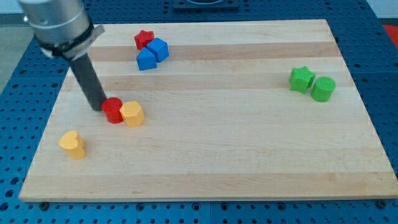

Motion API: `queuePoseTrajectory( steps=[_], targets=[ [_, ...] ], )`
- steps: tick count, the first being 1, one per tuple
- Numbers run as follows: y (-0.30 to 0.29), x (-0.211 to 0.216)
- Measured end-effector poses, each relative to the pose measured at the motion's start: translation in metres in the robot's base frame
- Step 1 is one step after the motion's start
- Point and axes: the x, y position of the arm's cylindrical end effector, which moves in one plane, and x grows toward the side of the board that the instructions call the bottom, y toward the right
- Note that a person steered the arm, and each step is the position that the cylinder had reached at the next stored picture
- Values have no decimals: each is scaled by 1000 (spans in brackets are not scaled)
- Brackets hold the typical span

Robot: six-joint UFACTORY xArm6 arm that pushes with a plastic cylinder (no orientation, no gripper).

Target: Separate the red star along with the blue triangle from the blue cube

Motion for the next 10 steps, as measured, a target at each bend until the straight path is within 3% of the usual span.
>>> queuePoseTrajectory(
  steps=[1,2,3,4,5,6,7,10],
  targets=[
    [0,29],
    [0,30],
    [0,-30],
    [0,-135],
    [43,-232],
    [74,-264],
    [76,-251],
    [76,-86]
  ],
)
